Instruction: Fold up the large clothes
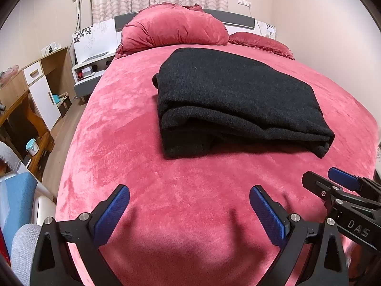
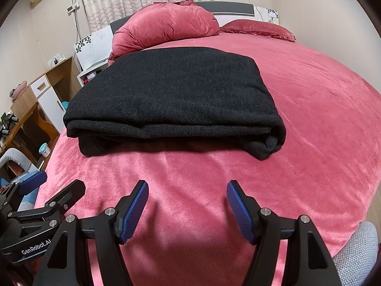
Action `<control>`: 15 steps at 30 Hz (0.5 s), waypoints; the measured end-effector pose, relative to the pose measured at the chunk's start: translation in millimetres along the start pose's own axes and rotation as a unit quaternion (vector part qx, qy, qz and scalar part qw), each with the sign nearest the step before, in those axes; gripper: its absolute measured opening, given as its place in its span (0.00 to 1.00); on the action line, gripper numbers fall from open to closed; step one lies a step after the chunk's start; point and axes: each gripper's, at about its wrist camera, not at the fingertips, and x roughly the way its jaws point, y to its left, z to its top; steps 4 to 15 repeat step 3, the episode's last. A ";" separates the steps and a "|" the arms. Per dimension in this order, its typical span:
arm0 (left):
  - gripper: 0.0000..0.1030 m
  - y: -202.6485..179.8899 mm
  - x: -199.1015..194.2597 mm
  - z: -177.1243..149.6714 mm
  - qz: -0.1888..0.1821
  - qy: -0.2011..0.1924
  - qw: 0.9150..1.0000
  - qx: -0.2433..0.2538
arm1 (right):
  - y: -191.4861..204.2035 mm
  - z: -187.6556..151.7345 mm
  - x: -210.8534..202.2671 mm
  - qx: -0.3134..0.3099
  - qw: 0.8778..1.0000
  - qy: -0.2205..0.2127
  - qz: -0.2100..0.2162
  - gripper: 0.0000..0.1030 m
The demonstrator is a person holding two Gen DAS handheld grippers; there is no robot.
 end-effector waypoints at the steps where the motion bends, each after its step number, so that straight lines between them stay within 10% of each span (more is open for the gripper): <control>1: 0.98 -0.1 0.1 -0.1 0.000 0.000 1.000 0.000 | 0.4 0.0 0.1 0.001 1.000 0.000 0.000 0.67; 15: 0.98 0.2 0.7 0.0 0.000 0.002 1.000 0.001 | 0.9 0.0 0.0 0.001 1.000 0.000 0.000 0.67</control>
